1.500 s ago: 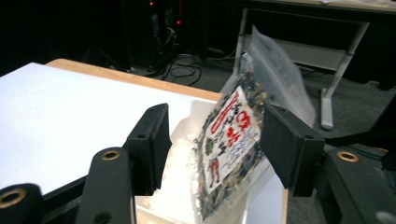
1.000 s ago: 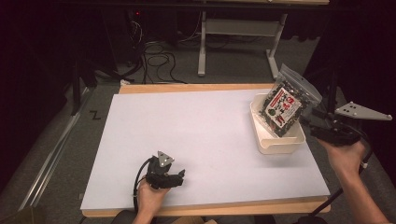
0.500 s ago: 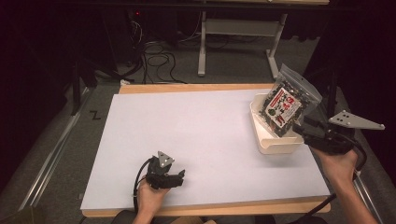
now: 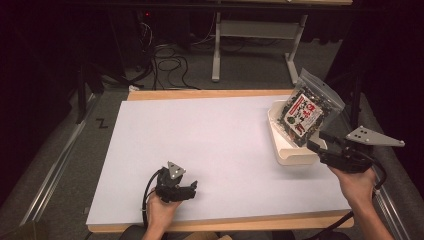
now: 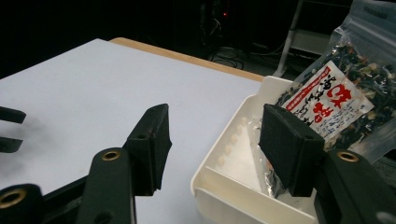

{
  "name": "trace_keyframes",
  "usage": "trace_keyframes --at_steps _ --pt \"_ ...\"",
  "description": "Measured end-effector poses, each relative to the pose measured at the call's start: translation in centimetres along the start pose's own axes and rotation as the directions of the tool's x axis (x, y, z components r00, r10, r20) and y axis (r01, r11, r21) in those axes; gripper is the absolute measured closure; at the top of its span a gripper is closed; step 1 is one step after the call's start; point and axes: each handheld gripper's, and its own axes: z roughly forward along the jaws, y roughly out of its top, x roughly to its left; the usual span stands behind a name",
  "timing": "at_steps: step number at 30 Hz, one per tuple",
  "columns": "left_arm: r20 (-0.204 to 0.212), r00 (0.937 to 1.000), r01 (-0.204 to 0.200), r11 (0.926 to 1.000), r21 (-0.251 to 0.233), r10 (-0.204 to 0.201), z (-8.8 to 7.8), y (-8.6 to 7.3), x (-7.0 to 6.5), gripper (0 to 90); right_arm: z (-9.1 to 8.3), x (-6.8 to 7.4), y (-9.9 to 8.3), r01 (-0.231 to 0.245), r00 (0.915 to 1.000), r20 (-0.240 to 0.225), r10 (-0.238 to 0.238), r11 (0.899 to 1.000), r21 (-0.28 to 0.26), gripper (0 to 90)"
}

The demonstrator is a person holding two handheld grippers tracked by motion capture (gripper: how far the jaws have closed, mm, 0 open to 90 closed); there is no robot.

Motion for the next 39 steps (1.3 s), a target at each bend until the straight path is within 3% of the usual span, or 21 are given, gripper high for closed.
trace_keyframes --at_steps 12,22,39 --pt "0.004 1.0 0.001 1.0 -0.002 -0.001 -0.1 0.0 0.0 21.9 0.3 0.9 -1.3 -0.022 0.9997 -0.007 0.022 1.0 -0.008 42.5" --pt "0.013 0.9999 -0.006 1.0 -0.004 0.006 0.0 0.0 -0.1 21.7 0.5 1.3 -1.9 -0.052 0.9979 -0.04 0.051 0.999 -0.015 41.8" --pt "0.026 0.9994 -0.021 0.9997 -0.009 0.022 0.0 0.1 -0.2 20.2 1.6 2.9 -2.5 -0.028 0.9947 -0.099 0.028 1.0 0.009 40.7"
